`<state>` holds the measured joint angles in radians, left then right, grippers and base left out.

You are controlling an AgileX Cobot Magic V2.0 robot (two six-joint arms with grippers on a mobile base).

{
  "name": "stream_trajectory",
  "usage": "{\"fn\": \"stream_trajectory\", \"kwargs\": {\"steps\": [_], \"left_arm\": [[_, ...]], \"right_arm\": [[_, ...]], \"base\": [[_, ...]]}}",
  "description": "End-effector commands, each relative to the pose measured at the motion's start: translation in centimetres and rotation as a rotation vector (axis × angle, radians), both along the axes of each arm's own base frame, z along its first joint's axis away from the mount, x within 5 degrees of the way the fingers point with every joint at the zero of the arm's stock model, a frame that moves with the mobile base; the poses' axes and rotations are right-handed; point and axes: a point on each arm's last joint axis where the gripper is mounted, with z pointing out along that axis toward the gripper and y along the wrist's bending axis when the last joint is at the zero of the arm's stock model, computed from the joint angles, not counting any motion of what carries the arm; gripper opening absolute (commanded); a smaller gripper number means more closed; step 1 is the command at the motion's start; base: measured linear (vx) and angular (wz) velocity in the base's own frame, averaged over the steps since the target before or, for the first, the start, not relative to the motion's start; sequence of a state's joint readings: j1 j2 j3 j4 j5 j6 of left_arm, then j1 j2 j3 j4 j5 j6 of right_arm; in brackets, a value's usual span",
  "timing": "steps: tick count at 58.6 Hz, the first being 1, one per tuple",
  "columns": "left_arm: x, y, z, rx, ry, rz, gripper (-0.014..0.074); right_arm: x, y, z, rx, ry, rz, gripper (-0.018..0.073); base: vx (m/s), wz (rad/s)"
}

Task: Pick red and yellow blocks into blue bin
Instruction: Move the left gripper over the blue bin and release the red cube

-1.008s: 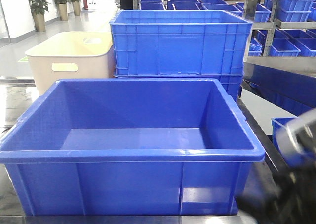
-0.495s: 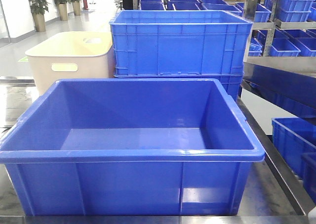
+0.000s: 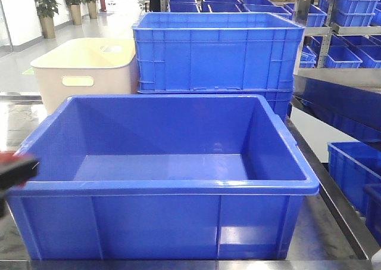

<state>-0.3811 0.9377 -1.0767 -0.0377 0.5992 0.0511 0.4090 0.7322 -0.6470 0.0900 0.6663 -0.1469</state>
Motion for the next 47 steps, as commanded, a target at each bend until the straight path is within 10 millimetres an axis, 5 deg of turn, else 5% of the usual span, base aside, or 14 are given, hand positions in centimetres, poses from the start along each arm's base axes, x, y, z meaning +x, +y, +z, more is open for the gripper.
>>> {"fn": "stream_trajectory", "kwargs": {"steps": [1,20,28,37,47], "left_arm": [[2.8,-1.1,1.9,-0.004,-0.093,0.004,0.0335],[12.4,-4.7,0.2,0.053,-0.005,0.018,0.0342],[15.3,-5.9,-1.3,0.043,0.062,0.032,0.0417],[17.0,-6.6,-2.8,0.025,0.115,0.049,0.0591],[16.7,-6.4,-2.2,0.029,0.093,0.048,0.0649]], "right_arm": [[0.3,0.1,1.5,0.042,-0.094,-0.006,0.0548],[0.3,0.1,1.5,0.042,-0.094,-0.006,0.0548],[0.3,0.1,1.5,0.042,-0.094,-0.006,0.0548],[0.3,0.1,1.5,0.04,-0.09,-0.006,0.0548],[0.3,0.1,1.5,0.04,-0.089,-0.006,0.0548]], "base": [[0.0,0.0],[0.0,0.0],[0.0,0.0],[0.0,0.0],[0.0,0.0]]}}
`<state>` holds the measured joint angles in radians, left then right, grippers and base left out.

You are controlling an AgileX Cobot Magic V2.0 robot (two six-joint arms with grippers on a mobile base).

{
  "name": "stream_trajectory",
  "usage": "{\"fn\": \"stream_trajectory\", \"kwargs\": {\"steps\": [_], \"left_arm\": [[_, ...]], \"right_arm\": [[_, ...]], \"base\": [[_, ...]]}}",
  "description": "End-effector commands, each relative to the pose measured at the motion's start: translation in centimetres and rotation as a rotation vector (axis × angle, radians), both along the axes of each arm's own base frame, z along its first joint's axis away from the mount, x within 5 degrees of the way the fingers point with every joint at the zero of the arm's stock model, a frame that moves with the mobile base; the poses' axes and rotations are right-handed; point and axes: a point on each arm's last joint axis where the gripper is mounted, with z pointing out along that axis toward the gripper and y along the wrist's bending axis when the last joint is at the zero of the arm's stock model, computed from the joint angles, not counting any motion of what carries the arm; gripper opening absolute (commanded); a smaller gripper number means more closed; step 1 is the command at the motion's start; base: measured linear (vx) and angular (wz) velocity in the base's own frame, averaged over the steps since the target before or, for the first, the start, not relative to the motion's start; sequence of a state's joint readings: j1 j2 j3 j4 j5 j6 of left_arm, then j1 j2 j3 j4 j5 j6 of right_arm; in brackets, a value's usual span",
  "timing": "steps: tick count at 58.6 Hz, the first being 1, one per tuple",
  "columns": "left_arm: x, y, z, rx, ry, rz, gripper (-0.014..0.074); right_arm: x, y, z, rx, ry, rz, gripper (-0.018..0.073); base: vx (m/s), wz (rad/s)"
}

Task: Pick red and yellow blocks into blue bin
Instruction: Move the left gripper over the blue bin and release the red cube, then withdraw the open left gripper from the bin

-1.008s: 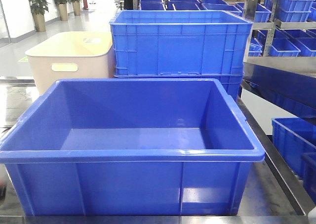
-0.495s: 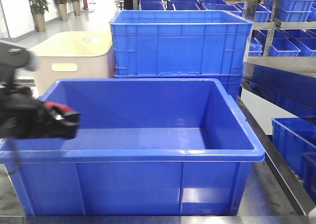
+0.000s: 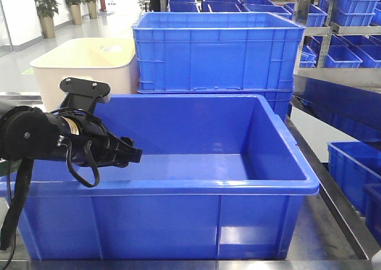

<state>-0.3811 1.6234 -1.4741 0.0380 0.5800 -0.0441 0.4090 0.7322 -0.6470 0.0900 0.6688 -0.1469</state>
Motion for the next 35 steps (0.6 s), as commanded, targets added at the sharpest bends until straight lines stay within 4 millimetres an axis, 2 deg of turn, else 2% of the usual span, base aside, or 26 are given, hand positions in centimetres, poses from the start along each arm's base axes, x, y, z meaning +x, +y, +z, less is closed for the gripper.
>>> {"fn": "stream_trajectory", "kwargs": {"steps": [1,11,18,22,28,35], "left_arm": [[-1.2,0.3,4.3,-0.061,-0.165,-0.004,0.0648],[-4.2,1.5,7.9,-0.096,-0.247,-0.003,0.0636],[-8.2,3.2,11.1,-0.107,-0.284,-0.001,0.0608],[-10.7,4.2,12.2,-0.081,-0.275,-0.009,0.0588],[-14.3,5.6,12.4,-0.064,-0.256,-0.023,0.0563],[-17.6,6.7,10.5,-0.085,-0.251,-0.045,0.0547]], "right_arm": [[0.3,0.1,1.5,0.041,-0.092,-0.006,0.0548],[0.3,0.1,1.5,0.041,-0.092,-0.006,0.0548],[0.3,0.1,1.5,0.041,-0.092,-0.006,0.0548],[0.3,0.1,1.5,0.041,-0.092,-0.006,0.0548],[0.3,0.1,1.5,0.041,-0.092,-0.006,0.0548],[0.3,0.1,1.5,0.041,-0.092,-0.006,0.0548]], "base": [[0.0,0.0],[0.0,0.0],[0.0,0.0],[0.0,0.0],[0.0,0.0],[0.0,0.0]]}}
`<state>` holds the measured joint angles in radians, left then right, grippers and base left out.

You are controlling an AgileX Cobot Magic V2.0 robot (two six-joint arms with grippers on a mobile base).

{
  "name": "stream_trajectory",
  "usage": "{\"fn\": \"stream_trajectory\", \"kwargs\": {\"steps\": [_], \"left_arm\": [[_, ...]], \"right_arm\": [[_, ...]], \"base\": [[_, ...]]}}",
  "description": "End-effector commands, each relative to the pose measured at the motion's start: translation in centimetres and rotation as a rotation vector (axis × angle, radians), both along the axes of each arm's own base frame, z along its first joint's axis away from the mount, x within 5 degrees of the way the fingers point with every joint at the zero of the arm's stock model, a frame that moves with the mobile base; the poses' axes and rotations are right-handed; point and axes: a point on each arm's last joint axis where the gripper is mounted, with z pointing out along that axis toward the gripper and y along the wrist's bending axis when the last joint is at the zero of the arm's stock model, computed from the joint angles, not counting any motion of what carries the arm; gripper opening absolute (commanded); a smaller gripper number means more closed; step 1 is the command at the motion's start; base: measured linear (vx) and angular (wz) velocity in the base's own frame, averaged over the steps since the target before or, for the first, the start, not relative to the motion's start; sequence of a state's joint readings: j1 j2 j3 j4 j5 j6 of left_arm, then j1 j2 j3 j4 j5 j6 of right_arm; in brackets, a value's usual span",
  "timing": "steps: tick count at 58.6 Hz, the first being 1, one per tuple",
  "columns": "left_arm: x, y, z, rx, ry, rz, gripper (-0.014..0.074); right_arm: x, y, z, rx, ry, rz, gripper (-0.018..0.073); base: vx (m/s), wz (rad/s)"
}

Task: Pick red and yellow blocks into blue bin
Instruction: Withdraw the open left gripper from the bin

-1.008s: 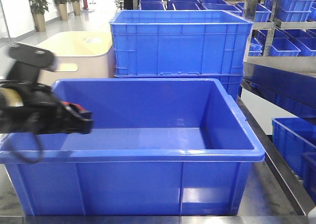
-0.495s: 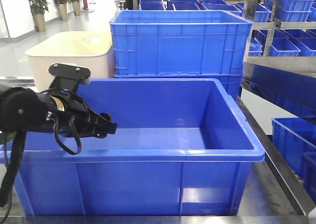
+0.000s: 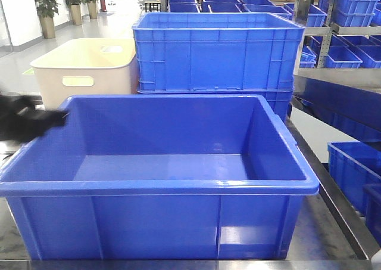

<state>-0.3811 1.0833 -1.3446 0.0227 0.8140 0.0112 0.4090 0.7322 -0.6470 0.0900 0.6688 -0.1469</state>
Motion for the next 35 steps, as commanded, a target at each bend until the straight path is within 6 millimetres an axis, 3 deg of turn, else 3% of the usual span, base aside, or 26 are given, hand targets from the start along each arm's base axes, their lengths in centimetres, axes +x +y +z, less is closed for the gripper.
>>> {"fn": "stream_trajectory", "kwargs": {"steps": [1,22,35], "left_arm": [[-2.9,0.8,0.1,-0.058,-0.084,-0.026,0.0547],[-9.8,3.3,-9.2,-0.06,-0.017,-0.048,0.0536],[-11.7,4.0,-12.9,-0.064,0.002,-0.047,0.0536]], "right_arm": [[0.3,0.1,1.5,0.041,-0.092,-0.006,0.0548],[0.3,0.1,1.5,0.041,-0.092,-0.006,0.0548],[0.4,0.1,1.6,0.051,-0.11,-0.008,0.0548]], "base": [[0.0,0.0],[0.0,0.0],[0.0,0.0]]}}
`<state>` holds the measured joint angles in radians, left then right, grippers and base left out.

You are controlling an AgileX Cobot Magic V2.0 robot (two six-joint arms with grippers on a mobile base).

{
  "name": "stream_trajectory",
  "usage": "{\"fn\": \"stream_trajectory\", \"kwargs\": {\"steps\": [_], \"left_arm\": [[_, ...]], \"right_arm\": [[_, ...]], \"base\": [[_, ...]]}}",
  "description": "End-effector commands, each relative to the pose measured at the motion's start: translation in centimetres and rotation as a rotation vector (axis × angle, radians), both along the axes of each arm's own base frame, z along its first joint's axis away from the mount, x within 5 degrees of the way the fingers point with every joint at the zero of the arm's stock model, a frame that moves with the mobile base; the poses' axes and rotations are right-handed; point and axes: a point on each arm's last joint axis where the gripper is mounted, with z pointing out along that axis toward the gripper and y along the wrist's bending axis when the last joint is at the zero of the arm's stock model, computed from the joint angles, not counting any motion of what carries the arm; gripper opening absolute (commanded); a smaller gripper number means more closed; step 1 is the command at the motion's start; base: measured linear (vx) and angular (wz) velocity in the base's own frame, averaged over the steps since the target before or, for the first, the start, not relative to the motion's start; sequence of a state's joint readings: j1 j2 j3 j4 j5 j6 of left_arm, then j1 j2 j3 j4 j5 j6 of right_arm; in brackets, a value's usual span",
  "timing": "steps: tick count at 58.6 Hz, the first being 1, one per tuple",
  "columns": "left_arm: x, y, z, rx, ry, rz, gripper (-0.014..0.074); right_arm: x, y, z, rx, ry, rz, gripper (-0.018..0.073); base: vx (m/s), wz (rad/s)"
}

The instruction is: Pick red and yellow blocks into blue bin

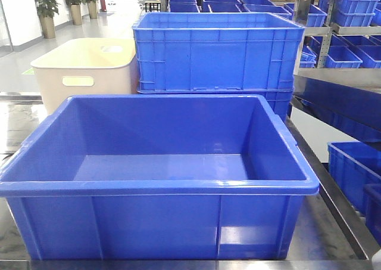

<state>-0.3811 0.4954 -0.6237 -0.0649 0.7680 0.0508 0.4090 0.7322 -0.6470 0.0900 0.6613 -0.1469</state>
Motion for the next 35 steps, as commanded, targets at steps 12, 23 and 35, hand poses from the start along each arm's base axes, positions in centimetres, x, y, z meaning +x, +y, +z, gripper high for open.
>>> {"fn": "stream_trajectory", "kwargs": {"steps": [12,23,35], "left_arm": [[-0.04,-0.04,0.65,-0.053,-0.103,0.0,0.0463],[0.0,-0.05,0.75,-0.058,-0.115,0.001,0.0292],[0.06,-0.07,0.88,-0.065,-0.128,0.002,0.0106]], "right_arm": [[0.24,0.09,1.37,0.021,-0.085,0.008,0.0468],[0.17,0.07,1.26,-0.007,-0.083,0.028,0.0218],[0.16,0.09,1.26,0.001,-0.079,0.025,-0.0016]], "base": [[0.0,0.0],[0.0,0.0],[0.0,0.0]]}}
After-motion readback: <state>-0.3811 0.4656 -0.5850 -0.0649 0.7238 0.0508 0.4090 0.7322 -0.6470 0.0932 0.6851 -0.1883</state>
